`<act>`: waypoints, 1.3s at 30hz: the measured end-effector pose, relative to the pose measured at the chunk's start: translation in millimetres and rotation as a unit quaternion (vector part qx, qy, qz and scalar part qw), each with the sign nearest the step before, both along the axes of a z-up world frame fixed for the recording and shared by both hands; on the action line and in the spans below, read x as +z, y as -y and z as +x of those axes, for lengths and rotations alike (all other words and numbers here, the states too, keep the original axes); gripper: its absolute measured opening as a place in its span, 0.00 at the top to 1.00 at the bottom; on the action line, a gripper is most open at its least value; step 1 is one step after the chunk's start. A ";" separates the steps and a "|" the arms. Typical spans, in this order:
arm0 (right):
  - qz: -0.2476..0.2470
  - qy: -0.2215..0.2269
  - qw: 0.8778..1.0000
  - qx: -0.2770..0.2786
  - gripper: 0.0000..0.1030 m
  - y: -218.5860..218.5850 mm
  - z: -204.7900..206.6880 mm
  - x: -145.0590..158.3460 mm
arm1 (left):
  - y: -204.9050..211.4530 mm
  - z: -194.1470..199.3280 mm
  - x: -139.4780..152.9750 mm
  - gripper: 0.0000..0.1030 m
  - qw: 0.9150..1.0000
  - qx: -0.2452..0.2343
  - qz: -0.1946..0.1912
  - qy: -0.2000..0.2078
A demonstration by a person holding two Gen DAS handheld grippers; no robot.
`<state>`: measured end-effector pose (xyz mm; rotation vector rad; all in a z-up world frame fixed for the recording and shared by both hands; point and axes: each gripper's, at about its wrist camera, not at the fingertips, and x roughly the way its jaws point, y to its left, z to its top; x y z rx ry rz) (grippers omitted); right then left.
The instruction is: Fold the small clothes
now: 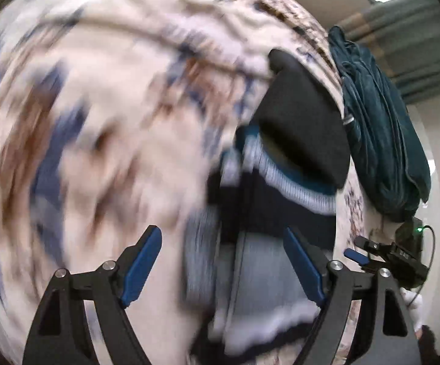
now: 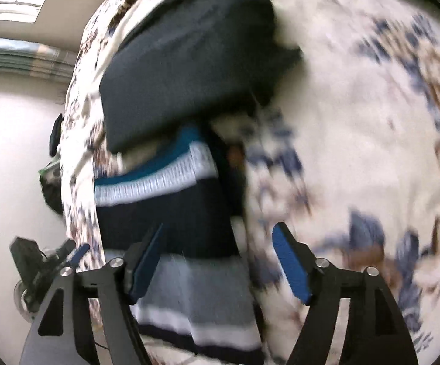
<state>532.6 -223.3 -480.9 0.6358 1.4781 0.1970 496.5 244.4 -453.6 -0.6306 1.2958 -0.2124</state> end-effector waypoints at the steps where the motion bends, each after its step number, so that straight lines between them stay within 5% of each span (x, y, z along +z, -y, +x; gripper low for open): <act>1: 0.012 -0.007 1.000 0.004 0.27 1.1 -15.0 -4.0 | 1.8 -23.9 -4.9 0.21 1.000 0.008 -0.011 -0.015; 7: 0.076 -0.060 0.995 0.011 0.27 -4.7 -76.2 -57.2 | 12.0 -103.4 -22.7 0.21 0.995 0.055 -0.066 -0.057; 12: 0.145 -0.072 0.985 -0.059 0.23 14.8 -103.0 -97.6 | 43.1 -145.8 -39.7 0.21 0.987 0.073 -0.117 -0.083; 18: 0.161 -0.041 0.983 -0.078 0.23 43.5 -117.6 -74.8 | 79.5 -131.6 -80.3 0.21 0.972 0.135 -0.182 -0.066; 25: 0.110 -0.003 0.990 -0.086 0.22 80.9 -150.0 -44.9 | 86.0 -108.1 -91.7 0.22 0.947 0.230 -0.224 -0.028; 27: 0.091 -0.012 0.991 -0.096 0.22 94.9 -161.5 -46.8 | 80.0 -100.9 -84.0 0.41 0.937 0.257 -0.237 0.005; 28: 0.088 -0.017 0.991 -0.101 0.22 98.2 -166.7 -50.0 | 75.6 -94.8 -76.7 0.62 0.937 0.259 -0.234 0.020; 34: 0.072 -0.040 0.990 -0.114 0.22 94.0 -183.9 -61.2 | 11.4 -43.6 -8.0 0.65 0.968 0.181 -0.141 0.104; 39: 0.071 -0.021 0.992 -0.101 0.22 55.3 -157.5 -58.8 | -59.3 -5.6 -33.6 0.60 0.982 0.142 -0.118 0.040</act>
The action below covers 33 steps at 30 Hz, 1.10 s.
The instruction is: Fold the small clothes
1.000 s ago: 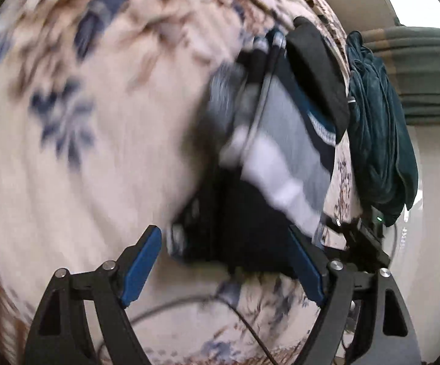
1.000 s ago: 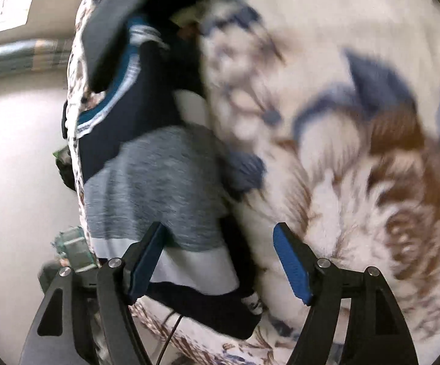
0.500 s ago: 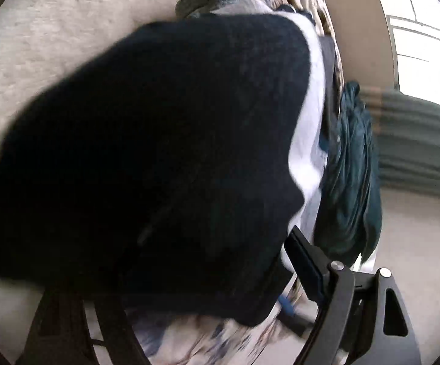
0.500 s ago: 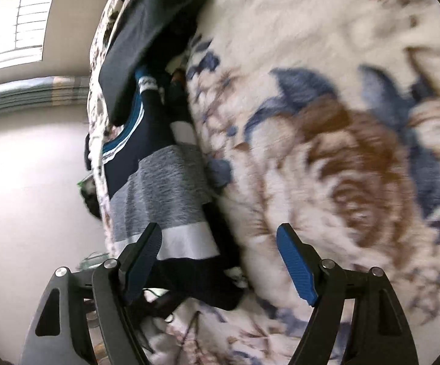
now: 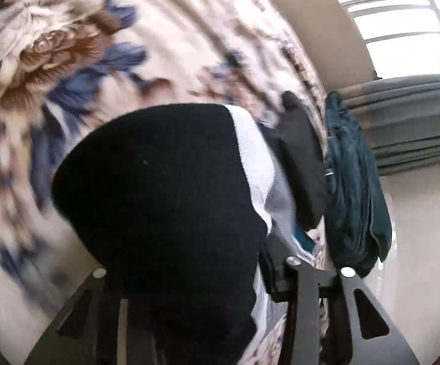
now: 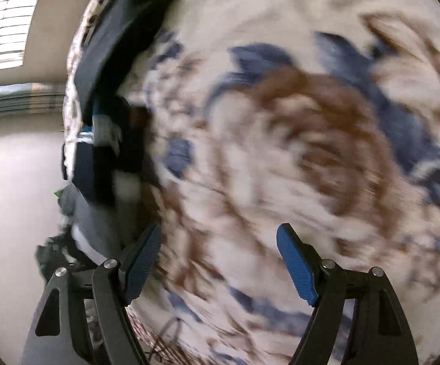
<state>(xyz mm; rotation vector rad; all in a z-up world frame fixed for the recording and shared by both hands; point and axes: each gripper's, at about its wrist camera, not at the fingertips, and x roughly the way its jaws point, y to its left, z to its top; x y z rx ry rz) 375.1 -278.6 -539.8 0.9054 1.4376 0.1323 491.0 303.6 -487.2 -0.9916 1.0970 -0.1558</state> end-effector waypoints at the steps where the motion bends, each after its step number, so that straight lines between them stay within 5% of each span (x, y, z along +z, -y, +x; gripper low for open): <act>1: 0.011 0.007 1.000 -0.005 0.20 -7.0 8.1 -0.4 | -12.8 6.3 -8.7 0.58 1.000 -0.004 -0.011 -0.018; 4: 0.053 0.027 0.998 -0.026 0.12 -31.8 39.1 -7.3 | -18.8 10.1 -15.3 0.49 0.998 -0.026 -0.049 -0.027; 7: 0.115 0.030 0.992 -0.041 0.11 -61.1 68.7 -27.8 | -9.0 3.4 -17.3 0.29 0.997 -0.028 -0.062 -0.034; 10: 0.158 0.024 0.987 -0.031 0.08 -93.2 93.5 -48.2 | 0.9 -15.8 -26.9 0.22 0.996 -0.015 -0.084 -0.041; 15: 0.160 0.005 0.987 -0.014 0.05 -129.3 122.8 -65.8 | 5.3 -34.5 -41.3 0.19 0.995 0.014 -0.099 -0.025; 16: 0.171 0.011 0.985 -0.029 0.17 -130.1 125.1 -66.1 | 7.1 -32.3 -41.9 0.19 0.995 0.018 -0.100 -0.023; 17: 0.173 0.021 0.984 -0.036 0.40 -133.5 128.4 -64.1 | 10.8 -27.4 -40.5 0.19 0.995 0.017 -0.098 -0.019; 18: 0.162 0.016 0.986 -0.027 0.72 -138.2 130.3 -63.4 | 12.7 -24.5 -38.8 0.19 0.995 0.014 -0.099 -0.015; 22: 0.130 0.033 0.990 -0.040 0.77 -144.5 112.8 -44.5 | 18.6 -6.6 -27.3 0.19 0.996 -0.036 -0.082 -0.011; 29: 0.161 0.007 0.979 -0.122 0.79 -135.7 -4.7 -22.0 | 36.7 20.8 -15.9 0.19 0.981 -0.183 -0.043 -0.045; 32: 0.113 -0.034 0.986 -0.121 0.61 -136.3 -28.4 -31.3 | 39.5 10.1 -12.1 0.19 0.975 -0.214 -0.030 -0.054; 33: 0.097 -0.046 0.988 -0.112 0.43 -135.0 -29.9 -33.9 | 38.2 9.2 -8.3 0.19 0.976 -0.210 -0.030 -0.054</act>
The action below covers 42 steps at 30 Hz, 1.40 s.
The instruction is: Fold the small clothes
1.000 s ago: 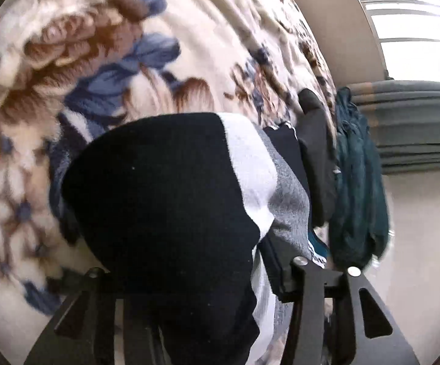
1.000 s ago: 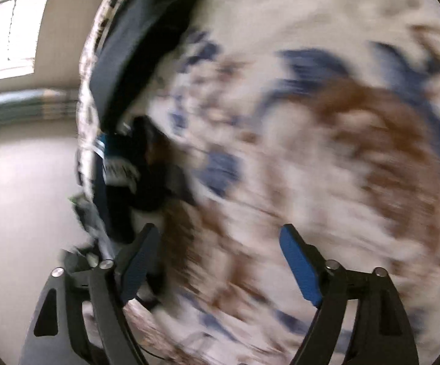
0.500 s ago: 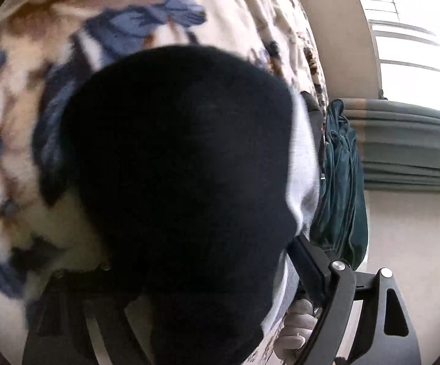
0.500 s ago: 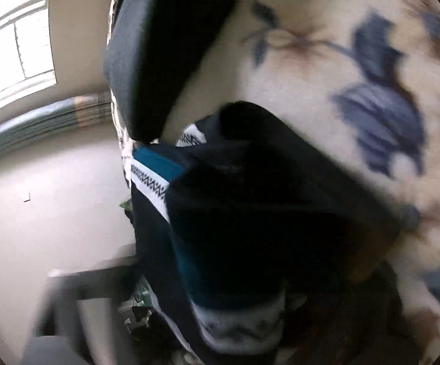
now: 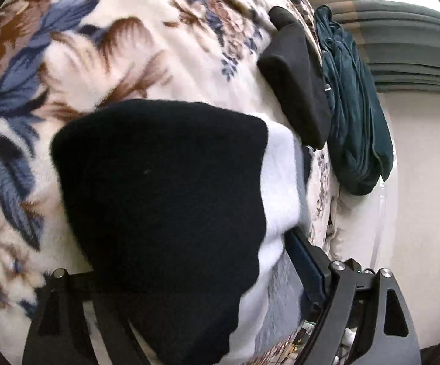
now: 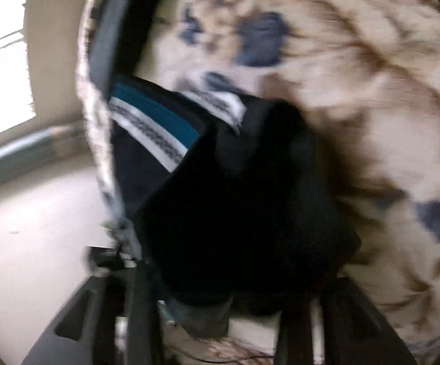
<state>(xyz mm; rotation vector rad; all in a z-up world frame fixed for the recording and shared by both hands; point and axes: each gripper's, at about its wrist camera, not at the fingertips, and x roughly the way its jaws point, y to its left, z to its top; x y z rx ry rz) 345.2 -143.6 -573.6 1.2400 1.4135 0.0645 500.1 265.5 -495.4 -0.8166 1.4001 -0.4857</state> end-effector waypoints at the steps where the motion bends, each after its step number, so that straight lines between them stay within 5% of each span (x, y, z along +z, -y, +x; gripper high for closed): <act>1: -0.015 -0.011 1.000 0.009 0.30 5.8 -2.4 2.2 | -2.0 -1.4 2.9 0.19 1.000 0.007 0.000 -0.001; 9: -0.153 0.024 0.984 0.085 0.26 55.0 4.0 71.5 | -22.9 -45.3 22.5 0.19 0.995 0.082 0.052 0.021; 13: -0.144 0.056 0.982 0.111 0.26 61.1 43.2 87.0 | -15.0 -58.9 31.6 0.19 0.990 0.100 0.096 0.035; 15: -0.129 0.032 0.976 0.170 0.26 36.6 68.0 66.0 | -14.6 -65.4 33.7 0.19 0.988 0.099 0.116 0.039; 16: -0.119 0.022 0.974 0.189 0.44 24.2 76.5 55.5 | -13.3 -66.9 33.8 0.19 0.985 0.100 0.133 0.039; 18: -0.129 0.029 0.968 0.215 0.94 6.1 83.1 52.1 | -11.7 -74.1 34.4 0.19 0.981 0.094 0.167 0.028; 22: -0.257 0.149 0.930 0.218 0.95 -10.4 83.0 122.6 | -10.0 -97.3 38.8 0.19 0.978 0.095 0.188 0.000; 24: -0.303 0.161 0.918 0.201 0.95 1.8 86.2 138.8 | -4.6 -104.0 40.0 0.19 0.978 0.092 0.189 -0.002; 29: -0.264 0.001 0.930 0.256 0.92 28.3 94.2 64.4 | 11.1 -84.3 43.7 0.19 0.980 0.095 0.173 -0.001; 31: -0.238 -0.034 0.939 0.245 0.83 36.0 92.4 57.7 | 14.8 -71.3 54.7 0.19 0.979 0.092 0.181 0.016; 33: -0.243 -0.010 0.944 0.225 0.82 40.4 90.9 74.7 | 16.6 -64.6 65.5 0.19 0.977 0.085 0.191 0.033; 37: -0.241 0.062 0.947 0.203 0.49 30.2 96.1 115.2 | 17.8 -33.3 65.4 0.19 0.962 0.069 0.260 0.049; 39: -0.231 0.102 0.940 0.228 0.48 6.3 105.2 128.2 | 18.1 -13.0 47.0 0.19 0.950 0.053 0.305 0.032; 42: -0.215 0.133 0.921 0.297 0.48 -48.1 124.4 125.5 | 18.4 9.3 15.4 0.17 0.944 0.031 0.327 0.011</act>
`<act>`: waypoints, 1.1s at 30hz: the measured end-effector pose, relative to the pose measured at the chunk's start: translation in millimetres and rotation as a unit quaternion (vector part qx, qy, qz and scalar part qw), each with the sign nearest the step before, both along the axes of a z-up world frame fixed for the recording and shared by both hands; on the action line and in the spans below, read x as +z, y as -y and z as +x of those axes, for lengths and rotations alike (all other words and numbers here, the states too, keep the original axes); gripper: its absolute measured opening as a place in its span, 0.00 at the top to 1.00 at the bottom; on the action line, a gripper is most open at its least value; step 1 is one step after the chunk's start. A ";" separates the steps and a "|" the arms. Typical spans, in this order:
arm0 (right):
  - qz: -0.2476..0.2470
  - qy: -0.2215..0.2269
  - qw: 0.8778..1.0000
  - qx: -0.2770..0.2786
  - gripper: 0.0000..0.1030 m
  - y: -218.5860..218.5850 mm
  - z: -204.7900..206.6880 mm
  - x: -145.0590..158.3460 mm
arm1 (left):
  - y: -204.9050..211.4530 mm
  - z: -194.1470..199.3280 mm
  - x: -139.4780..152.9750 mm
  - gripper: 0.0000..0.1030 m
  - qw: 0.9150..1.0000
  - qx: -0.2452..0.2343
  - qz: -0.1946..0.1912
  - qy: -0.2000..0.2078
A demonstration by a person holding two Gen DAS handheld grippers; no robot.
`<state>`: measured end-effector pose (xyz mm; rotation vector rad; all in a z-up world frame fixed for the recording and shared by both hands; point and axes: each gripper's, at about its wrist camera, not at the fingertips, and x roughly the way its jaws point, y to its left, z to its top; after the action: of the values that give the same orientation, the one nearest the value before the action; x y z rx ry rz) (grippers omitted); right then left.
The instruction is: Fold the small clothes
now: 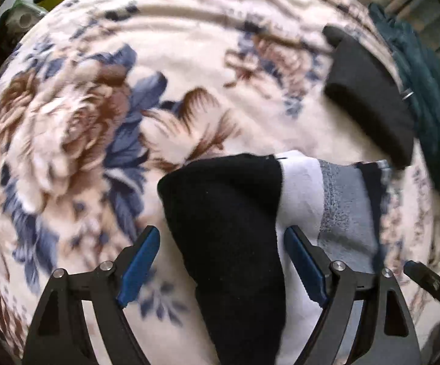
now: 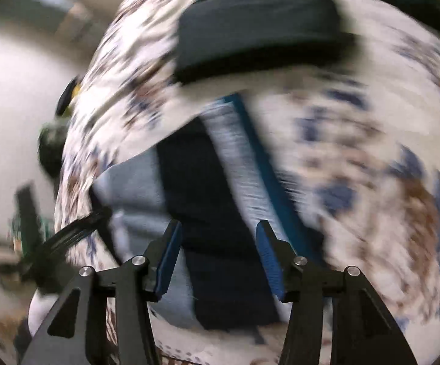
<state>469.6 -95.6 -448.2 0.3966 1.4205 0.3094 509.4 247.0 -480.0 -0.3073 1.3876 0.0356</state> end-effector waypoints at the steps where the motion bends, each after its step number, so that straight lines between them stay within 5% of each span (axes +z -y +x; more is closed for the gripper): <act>1: 0.011 -0.004 1.000 0.029 0.49 -20.0 7.8 -8.8 | 0.0 5.4 -9.2 0.14 1.000 -0.006 0.007 -0.007; 2: 0.005 -0.009 0.999 0.049 0.50 -40.1 10.2 -17.0 | -3.1 11.7 -20.5 0.05 1.000 -0.008 0.007 -0.017; 4: -0.036 -0.024 0.996 0.084 0.72 -68.0 14.8 -33.0 | -12.6 19.9 -33.0 0.00 1.000 -0.001 0.001 -0.023; 8: -0.071 -0.052 0.989 0.119 0.72 -86.3 29.1 -72.0 | -30.9 31.8 -48.2 0.00 0.998 0.024 -0.044 -0.042; 15: -0.027 -0.008 0.993 0.112 0.70 -38.3 1.1 -4.0 | -36.0 -4.4 -9.5 0.00 0.996 0.034 -0.082 -0.015; 18: -0.107 -0.038 0.970 0.213 0.70 -48.8 -48.4 -30.8 | -31.5 -33.0 4.2 0.00 0.995 0.043 -0.091 -0.009; 20: -0.135 -0.077 0.962 0.227 0.70 -40.2 -68.8 -63.1 | -27.3 -52.2 11.5 0.00 0.994 0.052 -0.097 -0.009; 24: -0.021 -0.117 0.990 0.072 0.69 20.6 -68.2 -47.4 | -17.7 -82.0 19.0 0.00 0.994 0.060 -0.092 -0.010; 26: 0.034 -0.127 0.990 -0.040 0.54 62.0 -77.7 -33.4 | -16.2 -92.4 13.1 0.00 0.993 0.069 -0.089 -0.017; 28: 0.083 -0.164 0.976 -0.120 0.33 87.2 -93.8 -37.6 | -17.2 -99.9 6.4 0.00 0.991 0.081 -0.100 -0.028; 33: 0.206 -0.276 0.901 -0.263 0.33 89.7 -125.5 -107.9 | -16.7 -113.3 -6.9 0.00 0.987 0.101 -0.115 -0.051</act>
<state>344.1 -185.2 -556.1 1.2712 1.7224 0.0431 396.1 263.7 -487.0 -0.6464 1.4601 0.0594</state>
